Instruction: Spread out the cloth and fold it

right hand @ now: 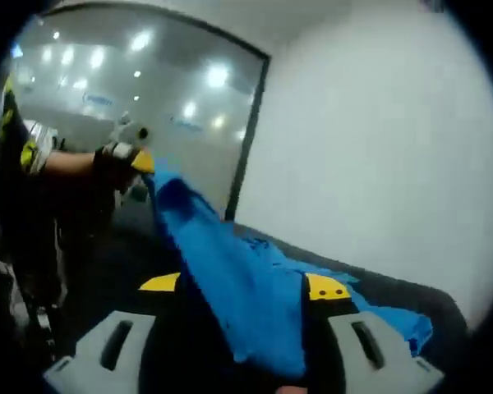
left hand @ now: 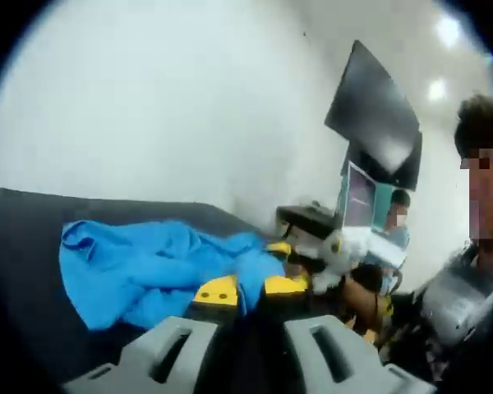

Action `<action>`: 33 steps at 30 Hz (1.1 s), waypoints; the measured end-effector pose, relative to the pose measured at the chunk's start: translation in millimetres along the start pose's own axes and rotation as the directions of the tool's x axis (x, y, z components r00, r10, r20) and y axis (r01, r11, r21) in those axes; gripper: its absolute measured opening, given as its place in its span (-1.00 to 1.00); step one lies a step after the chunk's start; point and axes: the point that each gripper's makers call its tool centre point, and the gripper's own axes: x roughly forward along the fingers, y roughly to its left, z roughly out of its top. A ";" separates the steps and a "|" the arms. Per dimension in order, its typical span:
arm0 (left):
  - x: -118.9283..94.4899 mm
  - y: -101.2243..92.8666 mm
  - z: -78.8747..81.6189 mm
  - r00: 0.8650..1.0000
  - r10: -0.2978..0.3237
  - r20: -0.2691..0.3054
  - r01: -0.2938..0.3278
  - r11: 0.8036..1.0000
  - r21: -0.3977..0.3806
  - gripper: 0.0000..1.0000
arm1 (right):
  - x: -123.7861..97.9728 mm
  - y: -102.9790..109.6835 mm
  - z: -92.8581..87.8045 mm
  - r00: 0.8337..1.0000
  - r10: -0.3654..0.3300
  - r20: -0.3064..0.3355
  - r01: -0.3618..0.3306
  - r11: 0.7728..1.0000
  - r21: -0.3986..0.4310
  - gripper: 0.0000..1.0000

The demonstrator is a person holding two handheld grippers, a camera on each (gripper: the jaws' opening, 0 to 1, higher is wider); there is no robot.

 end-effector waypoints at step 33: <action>-107.5 23.1 11.5 0.993 -0.100 -0.058 0.115 0.930 0.349 -0.85 | -56.5 16.9 46.1 0.995 -0.092 0.040 0.094 0.993 -0.068 -0.96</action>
